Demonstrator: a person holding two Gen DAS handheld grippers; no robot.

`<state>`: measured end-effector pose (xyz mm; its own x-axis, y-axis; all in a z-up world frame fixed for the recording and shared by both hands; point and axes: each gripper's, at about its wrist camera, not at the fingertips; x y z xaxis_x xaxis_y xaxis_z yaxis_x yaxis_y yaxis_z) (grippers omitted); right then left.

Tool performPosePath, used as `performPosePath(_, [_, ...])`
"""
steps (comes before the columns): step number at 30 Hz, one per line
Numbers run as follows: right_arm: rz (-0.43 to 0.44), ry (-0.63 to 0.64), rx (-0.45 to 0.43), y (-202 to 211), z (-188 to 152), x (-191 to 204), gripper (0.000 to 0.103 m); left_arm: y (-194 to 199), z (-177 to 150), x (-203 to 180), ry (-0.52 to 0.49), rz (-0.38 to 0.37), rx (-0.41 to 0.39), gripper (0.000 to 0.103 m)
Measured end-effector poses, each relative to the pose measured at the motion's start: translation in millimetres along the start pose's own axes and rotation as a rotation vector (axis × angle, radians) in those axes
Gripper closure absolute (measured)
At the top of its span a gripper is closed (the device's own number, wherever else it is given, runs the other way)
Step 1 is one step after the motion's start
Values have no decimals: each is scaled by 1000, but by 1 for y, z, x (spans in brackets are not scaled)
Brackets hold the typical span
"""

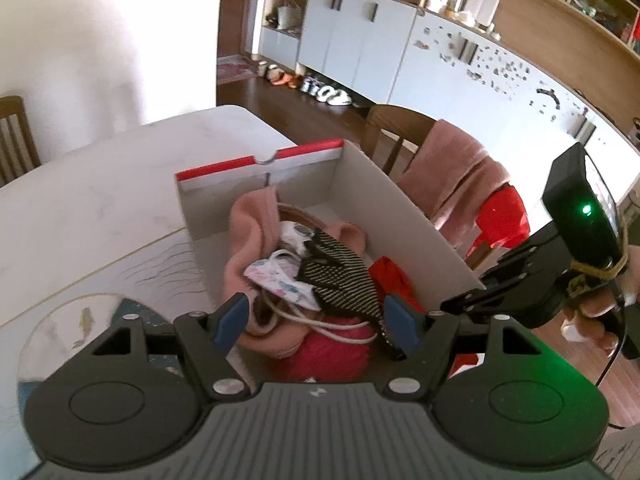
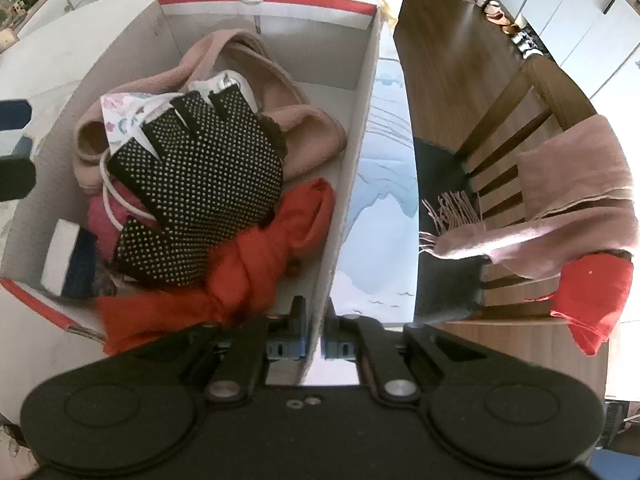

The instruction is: Organize objects

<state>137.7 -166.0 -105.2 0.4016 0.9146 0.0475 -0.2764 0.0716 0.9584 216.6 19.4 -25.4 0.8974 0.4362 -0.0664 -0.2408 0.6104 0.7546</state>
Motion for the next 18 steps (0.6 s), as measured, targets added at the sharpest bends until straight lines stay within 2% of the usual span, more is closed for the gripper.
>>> performPosePath(9, [65, 2, -73, 43, -10, -4, 92, 21, -11, -6, 38, 40, -36, 29])
performPosePath(18, [191, 18, -225, 91, -29, -2, 86, 40, -22, -21, 66, 94, -94, 24])
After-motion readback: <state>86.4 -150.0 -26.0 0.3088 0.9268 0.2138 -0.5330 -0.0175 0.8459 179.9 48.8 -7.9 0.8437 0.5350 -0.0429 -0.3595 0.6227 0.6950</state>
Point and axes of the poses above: each gripper's, at about its wrist camera, not at the fingertips, and y roughly against the way its jaws point, x to its left, z to its top, and after that the axes turned 12 degrees about -y, right-handed
